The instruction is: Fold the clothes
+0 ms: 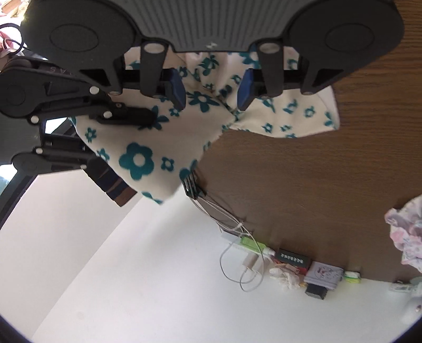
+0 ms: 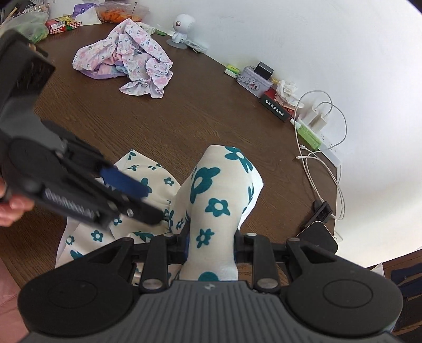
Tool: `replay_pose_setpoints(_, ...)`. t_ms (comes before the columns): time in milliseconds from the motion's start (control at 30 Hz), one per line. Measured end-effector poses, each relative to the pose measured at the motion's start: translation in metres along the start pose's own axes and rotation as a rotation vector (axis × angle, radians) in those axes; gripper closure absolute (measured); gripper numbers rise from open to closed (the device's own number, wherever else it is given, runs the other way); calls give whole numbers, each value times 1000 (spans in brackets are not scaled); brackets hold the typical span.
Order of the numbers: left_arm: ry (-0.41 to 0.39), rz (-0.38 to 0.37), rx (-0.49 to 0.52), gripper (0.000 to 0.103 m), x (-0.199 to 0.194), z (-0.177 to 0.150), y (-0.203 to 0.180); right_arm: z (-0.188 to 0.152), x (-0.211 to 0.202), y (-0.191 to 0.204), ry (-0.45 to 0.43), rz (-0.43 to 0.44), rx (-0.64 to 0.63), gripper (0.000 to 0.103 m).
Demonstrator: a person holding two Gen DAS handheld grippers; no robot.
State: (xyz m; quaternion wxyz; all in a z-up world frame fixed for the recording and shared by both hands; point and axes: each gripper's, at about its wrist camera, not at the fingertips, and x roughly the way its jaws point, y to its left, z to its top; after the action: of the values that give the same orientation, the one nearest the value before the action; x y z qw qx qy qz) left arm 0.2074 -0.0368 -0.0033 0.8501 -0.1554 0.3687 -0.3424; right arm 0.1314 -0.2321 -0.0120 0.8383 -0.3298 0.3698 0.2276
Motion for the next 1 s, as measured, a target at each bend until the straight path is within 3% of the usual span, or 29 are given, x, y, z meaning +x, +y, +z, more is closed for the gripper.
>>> replay_pose_setpoints(100, -9, 113, 35, 54, -11, 15, 17, 1, 1, 1, 1, -3, 6, 77)
replay_pose_setpoints(167, 32, 137, 31, 52, -10, 22, 27, 1, 2, 1, 2, -7, 7, 77)
replay_pose_setpoints(367, 135, 53, 14, 48, -3, 7, 33, 0, 3, 1, 3, -8, 20, 77)
replay_pose_setpoints(433, 138, 77, 35, 52, 2, 1, 28, 0, 3, -1, 1, -6, 30, 77)
replay_pose_setpoints(500, 147, 101, 58, 76, 9, -4, 24, -2, 2, -1, -5, -4, 41, 77)
replay_pose_setpoints(600, 150, 72, 80, 96, 9, -7, 16, -5, 0, -3, -19, -6, 60, 77)
replay_pose_setpoints(733, 127, 14, 150, 100, -7, -14, -6, -8, -3, -5, -30, -15, 71, 77)
replay_pose_setpoints(833, 140, 26, 195, 100, -9, -27, -19, -9, -3, -1, -35, -27, 54, 77)
replay_pose_setpoints(1000, 175, 67, 124, 99, 2, -42, -7, -10, -3, 10, -46, -54, 15, 77)
